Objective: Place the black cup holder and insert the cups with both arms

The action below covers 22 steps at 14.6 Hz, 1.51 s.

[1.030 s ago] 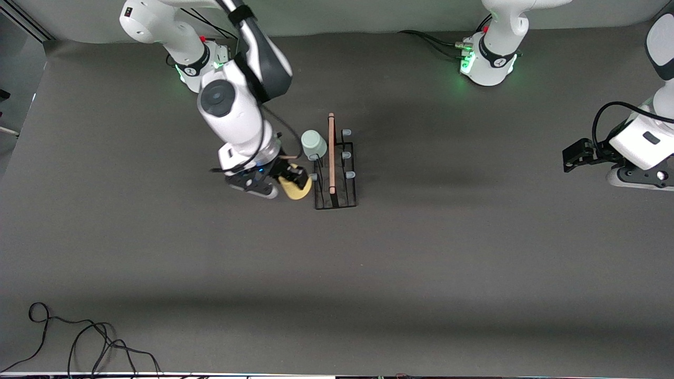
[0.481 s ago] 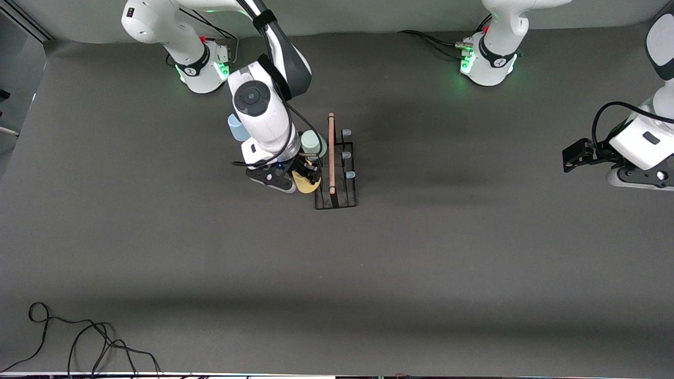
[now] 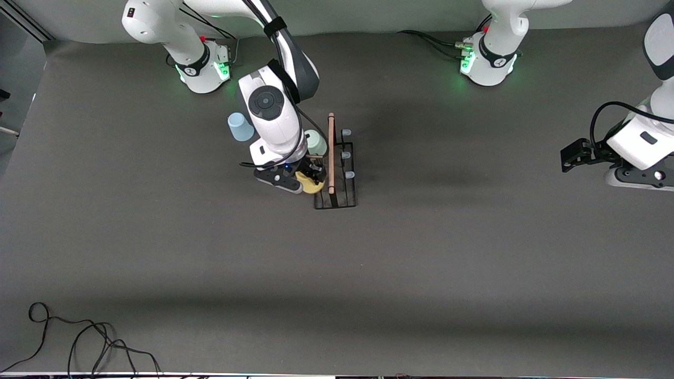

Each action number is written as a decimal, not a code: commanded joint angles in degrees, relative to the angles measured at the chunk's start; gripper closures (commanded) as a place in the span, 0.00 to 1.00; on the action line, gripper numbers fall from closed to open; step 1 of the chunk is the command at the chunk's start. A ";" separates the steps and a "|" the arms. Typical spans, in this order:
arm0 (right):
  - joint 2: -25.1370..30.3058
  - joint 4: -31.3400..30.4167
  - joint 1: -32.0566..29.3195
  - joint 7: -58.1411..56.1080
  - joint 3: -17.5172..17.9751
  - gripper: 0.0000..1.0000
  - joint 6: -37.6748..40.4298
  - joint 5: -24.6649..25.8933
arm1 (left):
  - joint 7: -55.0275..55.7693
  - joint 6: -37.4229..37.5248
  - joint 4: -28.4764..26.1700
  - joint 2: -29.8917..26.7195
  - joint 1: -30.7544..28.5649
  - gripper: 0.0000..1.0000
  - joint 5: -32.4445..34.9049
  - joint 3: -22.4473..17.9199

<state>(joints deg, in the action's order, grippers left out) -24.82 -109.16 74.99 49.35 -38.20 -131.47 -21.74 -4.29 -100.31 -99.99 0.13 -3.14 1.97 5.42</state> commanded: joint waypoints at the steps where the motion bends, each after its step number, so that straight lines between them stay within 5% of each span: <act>1: -0.32 2.19 0.16 0.93 -0.73 0.00 1.03 1.53 | 1.21 1.17 0.59 -0.04 0.60 0.00 0.14 -0.14; 3: 0.56 3.68 -0.72 -0.82 -1.61 0.00 4.44 2.49 | 1.21 1.08 0.59 -0.04 0.60 0.00 0.14 -0.23; 11: 3.71 20.56 -1.95 -22.61 -22.60 0.00 37.23 3.46 | 1.21 0.99 0.59 0.05 0.60 0.00 0.14 -0.14; 18: 7.06 24.87 -2.21 -41.86 -38.25 0.00 44.81 4.25 | 1.21 0.90 0.59 0.05 0.60 0.00 0.14 -0.14; 22: 6.98 24.96 -5.90 -50.13 -39.41 0.00 47.01 4.95 | 1.21 0.90 0.59 0.05 0.60 0.00 0.14 -0.23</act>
<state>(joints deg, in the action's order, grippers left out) -17.37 -85.35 70.90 3.25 -77.76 -85.92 -18.29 -4.17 -100.22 -100.01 0.14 -3.11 1.97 5.45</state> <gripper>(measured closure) 0.000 0.000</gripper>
